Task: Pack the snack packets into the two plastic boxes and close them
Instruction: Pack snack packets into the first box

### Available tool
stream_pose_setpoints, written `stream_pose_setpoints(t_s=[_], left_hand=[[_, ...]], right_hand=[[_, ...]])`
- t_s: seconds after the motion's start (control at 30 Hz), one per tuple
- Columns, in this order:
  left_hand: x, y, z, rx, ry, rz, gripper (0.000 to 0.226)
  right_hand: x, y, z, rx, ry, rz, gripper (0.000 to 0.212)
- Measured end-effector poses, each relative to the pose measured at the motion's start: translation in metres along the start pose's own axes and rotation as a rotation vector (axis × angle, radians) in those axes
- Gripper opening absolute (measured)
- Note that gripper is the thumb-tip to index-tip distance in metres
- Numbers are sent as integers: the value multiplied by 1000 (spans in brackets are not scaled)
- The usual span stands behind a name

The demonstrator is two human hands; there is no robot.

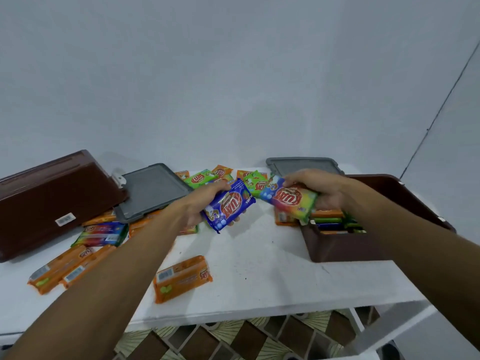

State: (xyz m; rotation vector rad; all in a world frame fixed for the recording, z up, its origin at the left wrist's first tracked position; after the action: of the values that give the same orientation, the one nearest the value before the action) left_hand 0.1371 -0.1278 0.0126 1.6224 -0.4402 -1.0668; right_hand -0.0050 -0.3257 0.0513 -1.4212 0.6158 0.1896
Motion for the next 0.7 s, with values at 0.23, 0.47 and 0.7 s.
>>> stream_pose_setpoints(t_s=[0.23, 0.47, 0.7], left_hand=[[42, 59, 76, 223, -52, 139, 22], [96, 98, 175, 540, -215, 167, 12], [140, 42, 250, 1066, -515, -13, 20]], right_hand=[[-20, -11, -105, -170, -4, -153, 31], [-19, 9, -209, -577, 26, -137, 26], [-1, 54, -228, -1239, -222, 15, 41]])
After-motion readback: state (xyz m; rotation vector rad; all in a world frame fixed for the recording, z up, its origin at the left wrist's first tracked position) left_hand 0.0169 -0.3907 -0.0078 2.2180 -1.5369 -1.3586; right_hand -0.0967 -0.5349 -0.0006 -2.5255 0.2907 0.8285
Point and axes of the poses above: each hand's wrist, its own x-axis towards the middle knuckle, its own z-axis out of the palm, y = z × x, the point moved 3 cm from there along x, towards the middle knuckle, and after that the axes turned 2 degrees about x, right-handed, at the moved point
